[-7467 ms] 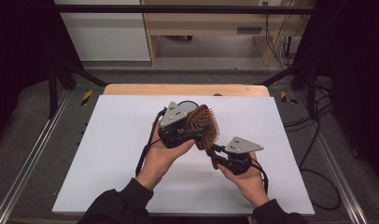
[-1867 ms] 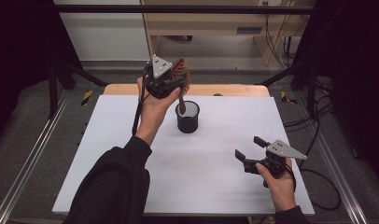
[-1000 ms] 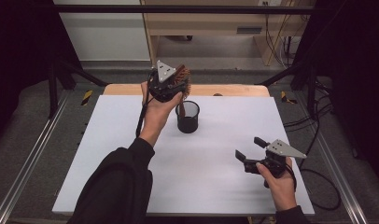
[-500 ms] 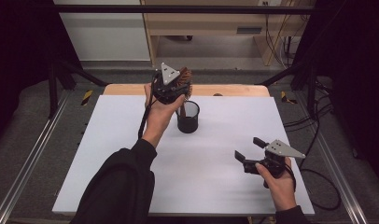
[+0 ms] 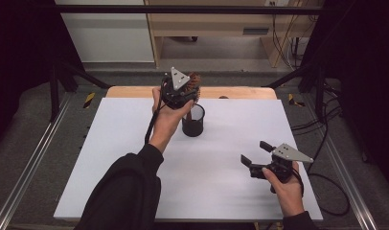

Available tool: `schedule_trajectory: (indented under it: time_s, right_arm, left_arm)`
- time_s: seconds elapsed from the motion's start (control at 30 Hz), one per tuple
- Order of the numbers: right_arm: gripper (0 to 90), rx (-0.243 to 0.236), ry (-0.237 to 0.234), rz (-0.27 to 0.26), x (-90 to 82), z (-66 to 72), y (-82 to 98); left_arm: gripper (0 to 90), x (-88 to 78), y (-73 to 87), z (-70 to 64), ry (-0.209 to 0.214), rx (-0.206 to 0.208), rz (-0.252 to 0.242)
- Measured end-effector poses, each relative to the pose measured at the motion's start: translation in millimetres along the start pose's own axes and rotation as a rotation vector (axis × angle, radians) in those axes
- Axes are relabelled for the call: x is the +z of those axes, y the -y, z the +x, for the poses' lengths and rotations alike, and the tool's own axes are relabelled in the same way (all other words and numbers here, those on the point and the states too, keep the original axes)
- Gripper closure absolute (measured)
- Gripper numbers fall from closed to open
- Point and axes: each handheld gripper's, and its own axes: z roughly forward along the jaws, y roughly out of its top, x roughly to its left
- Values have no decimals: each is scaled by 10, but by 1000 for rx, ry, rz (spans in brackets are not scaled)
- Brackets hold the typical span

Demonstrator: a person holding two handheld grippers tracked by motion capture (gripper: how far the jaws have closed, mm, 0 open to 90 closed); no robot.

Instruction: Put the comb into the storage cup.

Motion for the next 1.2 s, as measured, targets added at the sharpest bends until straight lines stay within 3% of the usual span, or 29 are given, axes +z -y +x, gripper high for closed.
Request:
schedule_trajectory:
  time_s: [0.53,0.6,1.2]
  right_arm:
    - [79,0,0,0,4,4,2]
    - [79,-1,-1,1,6,5,3]
    - [77,-4,-1,5,14,9,6]
  left_arm:
    - [518,24,18,-78,-9,37,2]
    - [517,24,18,-93,-16,56,1]
    - [517,30,46,-107,-16,48,-1]
